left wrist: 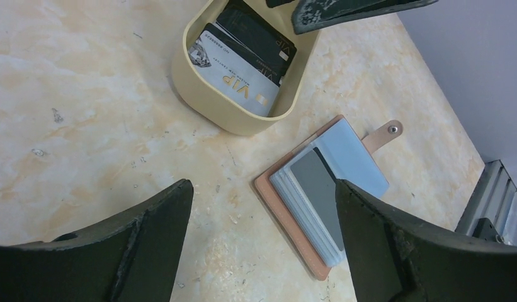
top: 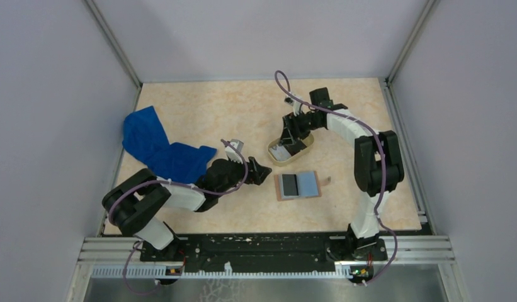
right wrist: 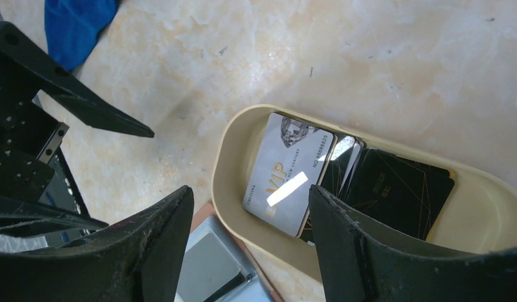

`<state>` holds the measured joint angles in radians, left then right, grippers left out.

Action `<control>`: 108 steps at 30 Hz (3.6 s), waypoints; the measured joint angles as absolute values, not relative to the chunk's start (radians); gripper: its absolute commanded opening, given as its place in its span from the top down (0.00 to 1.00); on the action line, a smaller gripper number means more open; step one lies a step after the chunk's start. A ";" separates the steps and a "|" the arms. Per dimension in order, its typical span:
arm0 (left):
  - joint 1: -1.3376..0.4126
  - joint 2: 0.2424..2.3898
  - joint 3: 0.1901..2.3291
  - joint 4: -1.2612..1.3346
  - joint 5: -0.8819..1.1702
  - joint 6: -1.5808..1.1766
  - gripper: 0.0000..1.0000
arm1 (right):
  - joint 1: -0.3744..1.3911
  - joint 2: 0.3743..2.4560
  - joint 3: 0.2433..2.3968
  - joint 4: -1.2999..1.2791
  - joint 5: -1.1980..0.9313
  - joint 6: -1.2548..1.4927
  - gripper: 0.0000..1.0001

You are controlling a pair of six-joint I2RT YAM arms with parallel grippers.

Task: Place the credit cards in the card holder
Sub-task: Pick up the credit card from the storage box.

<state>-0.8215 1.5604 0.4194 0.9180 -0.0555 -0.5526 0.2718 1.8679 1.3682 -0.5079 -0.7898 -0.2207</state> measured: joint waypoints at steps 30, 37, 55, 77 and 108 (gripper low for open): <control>-0.807 1.712 0.499 0.960 0.015 -0.576 0.37 | 0.272 1.991 1.368 -0.484 -0.679 -0.152 0.35; -0.807 1.716 0.514 0.956 0.018 -0.577 0.43 | 0.272 2.007 1.369 -0.484 -0.721 -0.152 0.38; -0.807 1.721 0.530 0.932 0.019 -0.576 0.48 | 0.272 2.025 1.367 -0.474 -0.898 -0.064 0.44; -0.807 1.721 0.530 0.919 0.019 -0.577 0.61 | 0.265 2.041 1.319 -0.381 -1.110 0.098 0.71; -0.807 1.650 0.463 0.950 0.050 -0.580 0.59 | 0.327 2.058 1.319 -0.428 -0.944 0.035 0.76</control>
<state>-0.8066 1.6497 0.4629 0.9497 0.0498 -0.5797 0.3275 2.0583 1.3193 -0.4278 -0.9440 0.0353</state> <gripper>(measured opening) 0.405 0.239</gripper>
